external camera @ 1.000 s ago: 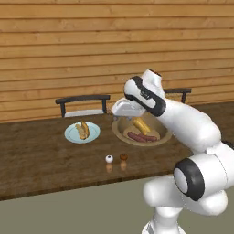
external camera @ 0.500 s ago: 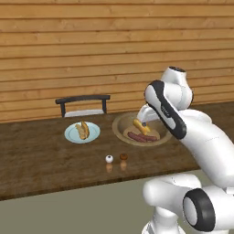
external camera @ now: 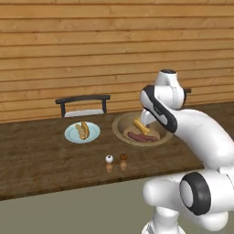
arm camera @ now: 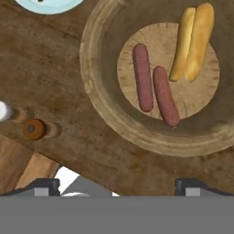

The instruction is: Place one bun and one sausage from the bowl on each plate.

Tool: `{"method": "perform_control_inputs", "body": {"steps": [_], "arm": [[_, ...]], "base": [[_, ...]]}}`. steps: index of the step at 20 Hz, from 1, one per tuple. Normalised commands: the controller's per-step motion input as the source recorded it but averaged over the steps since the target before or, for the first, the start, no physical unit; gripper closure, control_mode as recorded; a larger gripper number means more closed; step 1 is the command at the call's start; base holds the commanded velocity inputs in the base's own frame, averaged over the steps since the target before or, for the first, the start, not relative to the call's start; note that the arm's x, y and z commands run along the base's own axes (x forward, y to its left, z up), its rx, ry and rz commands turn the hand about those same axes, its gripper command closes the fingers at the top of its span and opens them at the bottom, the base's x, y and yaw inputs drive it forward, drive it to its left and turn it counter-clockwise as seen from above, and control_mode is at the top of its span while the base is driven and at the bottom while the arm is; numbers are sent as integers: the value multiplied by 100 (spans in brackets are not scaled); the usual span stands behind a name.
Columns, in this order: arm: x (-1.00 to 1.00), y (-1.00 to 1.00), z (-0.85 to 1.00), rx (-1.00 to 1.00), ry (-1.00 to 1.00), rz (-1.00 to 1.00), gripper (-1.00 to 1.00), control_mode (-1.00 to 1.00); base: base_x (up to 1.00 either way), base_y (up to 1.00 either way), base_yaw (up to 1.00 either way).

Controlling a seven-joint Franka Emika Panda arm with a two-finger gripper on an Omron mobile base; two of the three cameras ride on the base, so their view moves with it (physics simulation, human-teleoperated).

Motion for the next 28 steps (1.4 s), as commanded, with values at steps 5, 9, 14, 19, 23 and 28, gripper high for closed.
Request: {"method": "perform_control_inputs", "body": {"steps": [5, 9, 14, 19, 23, 28], "arm": [[83, -35, -48, 1, 0, 2, -100, -100], [90, -15, -50, 0, 0, 0, -100, -100], [67, -19, -50, 0, 0, 0, -100, -100], [44, -11, -47, 0, 0, 0, -100, -100], [36, 0, -40, 0, -1, 0, -100, -100], [57, 0, -38, 0, -1, 0, -100, -100]], "base": [[0, 0, 0], [0, 0, 0], [0, 0, 0], [0, 0, 0], [0, 0, 0], [0, 0, 0]]}}
